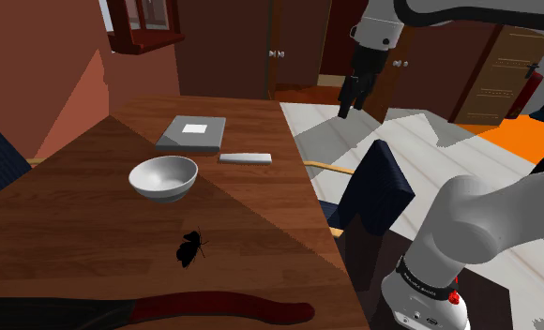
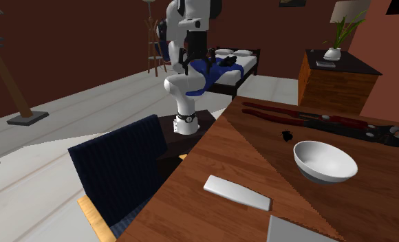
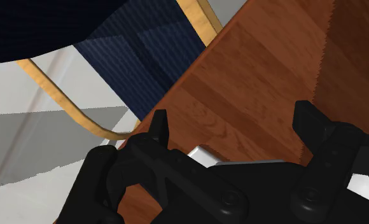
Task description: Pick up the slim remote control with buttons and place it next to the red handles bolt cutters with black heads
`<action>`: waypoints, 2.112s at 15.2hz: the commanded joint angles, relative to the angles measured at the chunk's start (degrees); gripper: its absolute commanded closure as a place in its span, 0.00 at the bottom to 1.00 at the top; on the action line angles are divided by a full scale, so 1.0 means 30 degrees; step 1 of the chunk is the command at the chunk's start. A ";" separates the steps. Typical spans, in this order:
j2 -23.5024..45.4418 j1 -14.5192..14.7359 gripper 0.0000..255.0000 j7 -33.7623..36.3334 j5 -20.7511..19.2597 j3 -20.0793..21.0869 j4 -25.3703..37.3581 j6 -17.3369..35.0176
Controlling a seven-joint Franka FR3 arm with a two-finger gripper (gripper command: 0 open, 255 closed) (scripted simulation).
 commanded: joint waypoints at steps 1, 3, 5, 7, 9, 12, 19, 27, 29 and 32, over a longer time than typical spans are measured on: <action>0.0000 0.0000 0.00 0.0000 0.0000 0.0000 0.0000 0.0000; 0.1128 0.0226 0.00 -0.0983 -0.0222 -0.0508 0.0017 0.1039; 0.2333 0.0468 0.00 -0.1959 -0.0390 -0.1000 0.0148 0.2042; 0.3607 0.0710 0.00 -0.2940 -0.0491 -0.1462 0.0389 0.3000; 0.4938 0.0965 0.00 -0.3924 -0.0527 -0.1902 0.0737 0.3903; 0.7023 0.1345 0.00 -0.5421 -0.0440 -0.2497 0.1454 0.5141; 1.2165 0.2090 0.00 -0.9018 0.0416 -0.3473 0.3973 0.7360; 1.8220 0.2278 0.00 -1.2976 0.2004 -0.3530 0.8209 0.8565; 1.9732 0.2204 0.00 -1.3845 0.2351 -0.3361 0.9494 0.8640; 2.2005 0.2046 0.00 -1.5023 0.2760 -0.3017 1.1608 0.8590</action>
